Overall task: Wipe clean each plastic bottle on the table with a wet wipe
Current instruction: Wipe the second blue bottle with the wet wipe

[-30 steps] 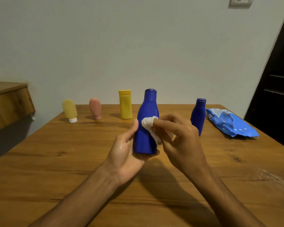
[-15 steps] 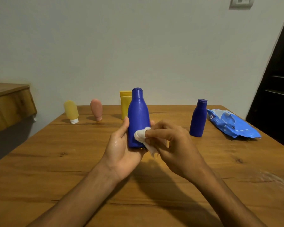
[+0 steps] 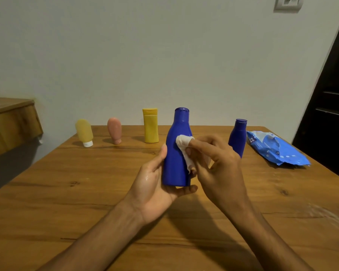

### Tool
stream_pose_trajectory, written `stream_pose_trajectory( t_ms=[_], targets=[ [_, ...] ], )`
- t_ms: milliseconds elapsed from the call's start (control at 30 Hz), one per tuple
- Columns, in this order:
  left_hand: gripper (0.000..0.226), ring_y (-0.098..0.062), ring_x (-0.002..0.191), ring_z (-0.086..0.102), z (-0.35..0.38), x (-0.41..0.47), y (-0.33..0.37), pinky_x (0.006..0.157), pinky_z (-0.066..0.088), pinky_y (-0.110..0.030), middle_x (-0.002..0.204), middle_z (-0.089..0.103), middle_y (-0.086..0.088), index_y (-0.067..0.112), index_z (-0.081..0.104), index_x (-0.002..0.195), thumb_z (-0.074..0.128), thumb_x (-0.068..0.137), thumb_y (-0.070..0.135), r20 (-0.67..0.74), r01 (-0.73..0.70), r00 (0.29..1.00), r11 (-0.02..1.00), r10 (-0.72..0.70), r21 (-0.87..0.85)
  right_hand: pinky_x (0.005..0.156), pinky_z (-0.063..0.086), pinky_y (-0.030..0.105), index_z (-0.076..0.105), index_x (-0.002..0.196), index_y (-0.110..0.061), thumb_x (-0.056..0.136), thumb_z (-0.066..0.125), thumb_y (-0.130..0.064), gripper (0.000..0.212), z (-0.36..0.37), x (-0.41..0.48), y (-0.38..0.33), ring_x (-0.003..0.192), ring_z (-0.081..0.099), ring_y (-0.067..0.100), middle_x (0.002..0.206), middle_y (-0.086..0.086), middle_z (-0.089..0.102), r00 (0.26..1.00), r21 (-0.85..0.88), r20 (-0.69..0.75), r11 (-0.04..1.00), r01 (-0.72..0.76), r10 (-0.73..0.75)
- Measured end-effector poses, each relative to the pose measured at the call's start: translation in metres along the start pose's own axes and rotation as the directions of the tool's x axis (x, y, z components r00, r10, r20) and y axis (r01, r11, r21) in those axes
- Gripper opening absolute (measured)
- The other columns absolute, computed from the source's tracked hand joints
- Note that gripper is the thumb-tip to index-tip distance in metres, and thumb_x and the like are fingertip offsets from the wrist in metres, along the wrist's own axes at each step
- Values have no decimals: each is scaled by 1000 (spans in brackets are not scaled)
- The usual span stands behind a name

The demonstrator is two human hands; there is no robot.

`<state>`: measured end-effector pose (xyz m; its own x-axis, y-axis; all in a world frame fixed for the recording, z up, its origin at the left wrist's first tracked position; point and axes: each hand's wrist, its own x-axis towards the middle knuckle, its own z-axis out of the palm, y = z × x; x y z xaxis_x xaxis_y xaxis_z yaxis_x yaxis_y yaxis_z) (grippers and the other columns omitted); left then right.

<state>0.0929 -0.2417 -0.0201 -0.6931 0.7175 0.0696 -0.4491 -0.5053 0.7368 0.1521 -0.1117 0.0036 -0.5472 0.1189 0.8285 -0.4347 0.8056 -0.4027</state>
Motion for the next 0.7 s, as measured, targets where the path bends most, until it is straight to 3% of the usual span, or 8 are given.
stream_pose_trajectory(
  t_ms=[133, 233, 333, 400, 567, 700],
  targets=[
    [50, -28, 108, 63, -2, 1, 3, 99, 44, -53, 123, 66, -16, 15, 68, 123, 47, 92, 48, 8, -14, 1000, 999, 14, -40, 71, 52, 37, 63, 107, -26, 84, 53, -37, 28, 1, -3, -2, 93, 54, 9, 99, -8, 58, 993, 36, 85, 996, 82, -85],
    [50, -30, 110, 57, -4, 1, 2, 102, 38, -53, 124, 63, -16, 17, 67, 125, 48, 91, 49, 10, -5, 1000, 1000, 5, 6, 69, 51, 35, 61, 108, -28, 84, 51, -39, 28, 1, -2, 1, 91, 50, 5, 98, -8, 58, 993, -18, 44, 993, 113, -113],
    [51, -29, 97, 58, -3, 2, -1, 83, 44, -46, 115, 63, -17, 17, 67, 123, 51, 89, 50, 6, 25, 1000, 998, -26, 59, 67, 53, 38, 64, 111, -17, 84, 52, -37, 36, -1, 1, 5, 88, 55, 10, 99, -1, 60, 995, -57, -63, 996, 73, -77],
    [52, -28, 93, 58, -2, 2, -2, 78, 45, -44, 114, 62, -16, 16, 66, 125, 51, 89, 51, 3, 36, 999, 998, -37, 58, 68, 53, 40, 63, 111, -15, 83, 49, -35, 37, -1, 1, 6, 88, 56, 12, 100, 1, 60, 995, -58, -72, 996, 65, -69],
    [52, -30, 113, 49, -4, 5, -1, 91, 40, -48, 127, 59, -16, 16, 64, 129, 50, 92, 50, -9, 16, 1000, 1000, -16, -1, 71, 54, 39, 66, 105, -15, 83, 50, -37, 35, 1, -3, 6, 91, 55, 12, 97, -1, 61, 992, -10, 70, 994, 106, -105],
    [52, -28, 92, 59, -4, 3, -6, 77, 45, -44, 112, 63, -16, 15, 63, 127, 51, 91, 50, 5, 46, 999, 997, -47, 59, 66, 53, 30, 65, 110, -14, 86, 52, -35, 34, -3, 2, 7, 84, 56, 10, 96, 2, 60, 997, -25, -50, 998, 61, -62]
  ],
)
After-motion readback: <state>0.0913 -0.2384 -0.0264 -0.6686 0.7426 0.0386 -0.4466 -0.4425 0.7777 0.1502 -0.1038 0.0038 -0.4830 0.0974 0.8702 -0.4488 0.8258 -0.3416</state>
